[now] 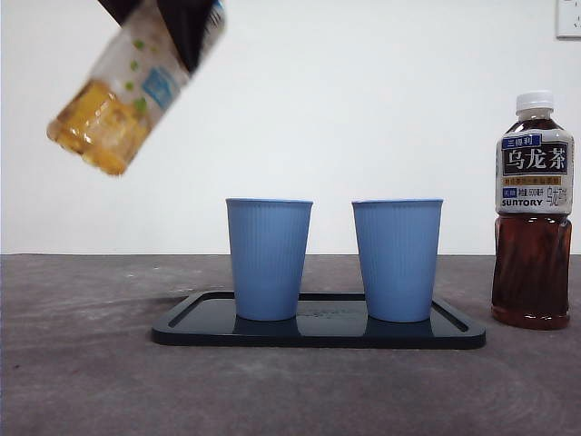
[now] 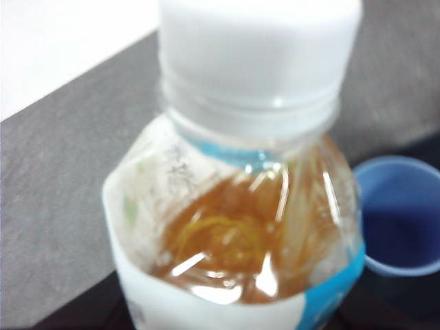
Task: Pour the drink into the cup
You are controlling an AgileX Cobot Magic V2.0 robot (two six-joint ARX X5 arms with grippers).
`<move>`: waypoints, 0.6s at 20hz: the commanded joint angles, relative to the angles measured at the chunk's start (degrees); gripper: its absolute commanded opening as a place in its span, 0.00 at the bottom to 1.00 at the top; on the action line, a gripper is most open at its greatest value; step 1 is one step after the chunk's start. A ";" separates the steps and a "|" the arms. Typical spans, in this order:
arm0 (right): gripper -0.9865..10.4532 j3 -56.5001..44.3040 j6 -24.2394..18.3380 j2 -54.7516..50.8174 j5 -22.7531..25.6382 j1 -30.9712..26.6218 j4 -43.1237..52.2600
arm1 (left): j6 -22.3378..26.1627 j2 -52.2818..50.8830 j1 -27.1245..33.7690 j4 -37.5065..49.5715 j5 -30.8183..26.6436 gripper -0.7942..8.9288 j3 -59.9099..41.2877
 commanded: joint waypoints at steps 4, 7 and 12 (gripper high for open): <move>0.47 0.68 -0.61 0.15 -0.04 0.28 0.35 | -1.29 -10.08 3.98 13.00 4.28 0.27 -12.79; 0.47 0.68 -0.42 0.15 -0.33 0.28 0.31 | -1.27 -14.75 5.84 26.03 9.40 0.27 -24.46; 0.47 0.68 -0.42 0.15 -5.20 0.28 0.26 | -1.33 -14.40 7.58 49.66 10.47 0.27 -39.47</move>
